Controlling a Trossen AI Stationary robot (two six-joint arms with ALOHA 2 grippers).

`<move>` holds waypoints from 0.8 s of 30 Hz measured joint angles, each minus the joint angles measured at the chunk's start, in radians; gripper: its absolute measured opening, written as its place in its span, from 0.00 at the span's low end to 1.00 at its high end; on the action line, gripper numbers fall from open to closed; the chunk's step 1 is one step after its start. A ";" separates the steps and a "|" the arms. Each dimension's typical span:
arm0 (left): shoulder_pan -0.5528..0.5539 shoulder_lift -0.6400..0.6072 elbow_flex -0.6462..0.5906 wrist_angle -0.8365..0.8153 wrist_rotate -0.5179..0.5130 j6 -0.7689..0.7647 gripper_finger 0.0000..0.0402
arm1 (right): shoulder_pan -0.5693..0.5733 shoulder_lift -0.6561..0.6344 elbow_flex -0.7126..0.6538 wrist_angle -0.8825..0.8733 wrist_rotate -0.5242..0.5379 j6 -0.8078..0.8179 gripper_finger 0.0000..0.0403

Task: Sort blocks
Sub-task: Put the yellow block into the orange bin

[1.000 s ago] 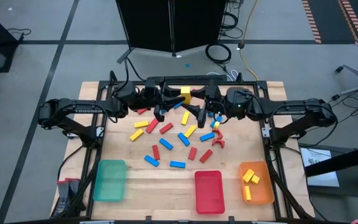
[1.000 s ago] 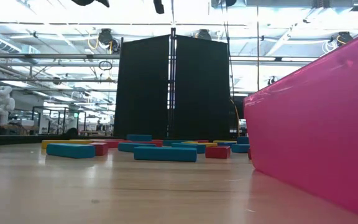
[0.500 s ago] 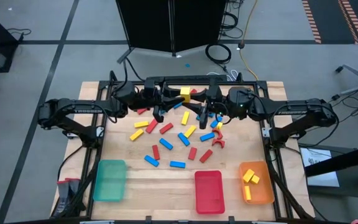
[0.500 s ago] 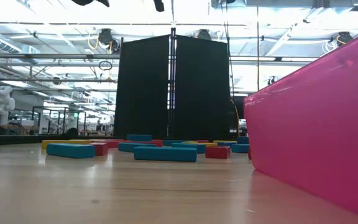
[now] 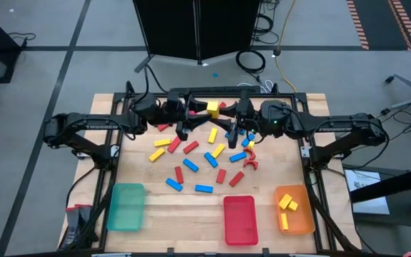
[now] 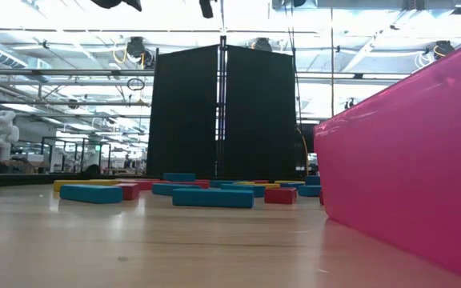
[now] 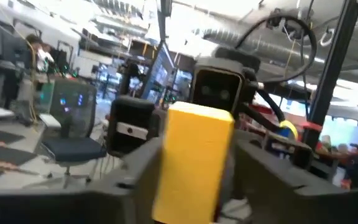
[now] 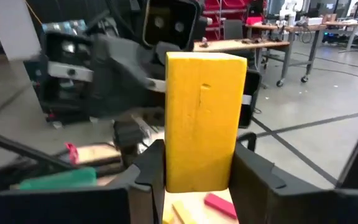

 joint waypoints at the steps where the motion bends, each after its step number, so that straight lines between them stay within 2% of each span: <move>1: 0.000 -0.004 0.000 -0.015 0.004 -0.005 0.66 | 0.000 -0.010 0.000 -0.014 0.007 0.000 0.29; 4: 0.002 -0.027 0.000 -0.083 0.024 -0.009 0.85 | 0.000 -0.076 0.000 -0.128 0.106 0.004 0.29; 6: 0.002 -0.048 0.000 -0.125 0.030 -0.001 0.92 | 0.007 -0.135 0.001 -0.212 0.163 0.023 0.29; 10: 0.019 -0.105 0.000 -0.231 0.028 0.014 0.96 | 0.060 -0.255 0.001 -0.502 0.159 0.165 0.29; 14: 0.037 -0.168 0.000 -0.424 0.006 0.065 0.96 | 0.187 -0.348 0.002 -0.969 0.158 0.501 0.29; 16: 0.047 -0.190 0.000 -0.515 -0.028 0.078 0.96 | 0.275 -0.355 -0.006 -1.175 0.117 0.706 0.29; 18: 0.055 -0.200 0.000 -0.588 -0.050 0.089 0.96 | 0.364 -0.349 -0.028 -1.283 0.046 0.872 0.29; 24: 0.055 -0.196 0.000 -0.700 -0.078 0.090 0.96 | 0.612 -0.276 -0.151 -1.248 -0.206 1.144 0.29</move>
